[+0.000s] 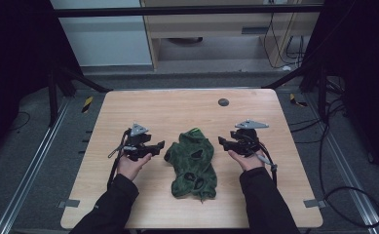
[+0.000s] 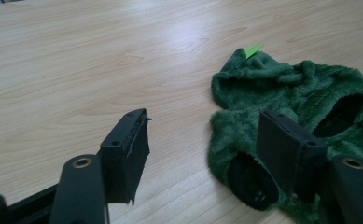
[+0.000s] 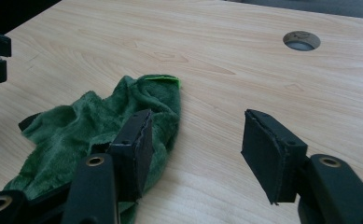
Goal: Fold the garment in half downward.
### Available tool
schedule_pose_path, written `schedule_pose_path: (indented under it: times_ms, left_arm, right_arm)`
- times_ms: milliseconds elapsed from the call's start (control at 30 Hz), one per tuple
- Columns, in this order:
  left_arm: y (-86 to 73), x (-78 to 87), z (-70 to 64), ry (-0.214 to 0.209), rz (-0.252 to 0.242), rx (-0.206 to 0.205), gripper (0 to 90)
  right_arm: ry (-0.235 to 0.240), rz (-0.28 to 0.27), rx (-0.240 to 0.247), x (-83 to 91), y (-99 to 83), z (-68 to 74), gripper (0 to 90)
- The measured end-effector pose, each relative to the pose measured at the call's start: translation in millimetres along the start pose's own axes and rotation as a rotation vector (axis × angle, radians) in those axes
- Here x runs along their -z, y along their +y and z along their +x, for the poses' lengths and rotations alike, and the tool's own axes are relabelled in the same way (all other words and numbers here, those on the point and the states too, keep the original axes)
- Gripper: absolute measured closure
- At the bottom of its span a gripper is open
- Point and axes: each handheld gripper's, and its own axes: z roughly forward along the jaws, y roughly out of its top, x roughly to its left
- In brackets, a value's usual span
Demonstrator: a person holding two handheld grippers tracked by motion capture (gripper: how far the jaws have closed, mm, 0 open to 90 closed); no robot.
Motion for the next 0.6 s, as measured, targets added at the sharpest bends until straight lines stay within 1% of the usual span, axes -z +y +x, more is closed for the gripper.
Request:
schedule_pose_path:
  times_ms: [167, 200, 233, 300, 367, 433, 500, 600]
  left_arm:
    - [5.5, -7.4, -6.1, -0.012, 0.013, -0.03, 36.5]
    - [6.4, -9.2, -6.8, -0.017, 0.015, -0.031, 36.8]
    - [7.1, -11.1, -7.4, -0.02, 0.02, -0.034, 37.0]
    - [7.4, -14.4, -7.9, -0.023, 0.017, -0.035, 38.3]
    - [6.7, -18.8, -7.9, -0.035, 0.028, -0.032, 39.1]
    - [5.6, -22.5, -7.9, -0.034, 0.029, -0.041, 40.4]
    - [4.8, -26.4, -6.8, -0.045, 0.035, -0.031, 40.8]
    - [3.7, -31.4, -6.4, -0.041, 0.05, -0.037, 41.6]
  right_arm:
    - [0.002, 0.014, 0.017, -10.5, 3.5, 3.1, 44.2]
    - [0.001, 0.016, 0.018, -12.3, 4.2, 3.2, 44.5]
    - [0.002, 0.016, 0.009, -13.7, 4.8, 3.7, 44.7]
    - [0.004, 0.012, 0.012, -16.6, 5.7, 3.2, 45.4]
    - [0.006, 0.016, 0.008, -19.5, 5.9, 3.4, 45.9]
    - [0.007, 0.023, 0.006, -22.8, 5.5, 3.5, 46.4]
    - [0.004, 0.029, 0.003, -26.0, 4.9, 3.0, 47.4]
    - [0.003, 0.035, 0.0, -30.3, 4.2, 2.5, 48.1]
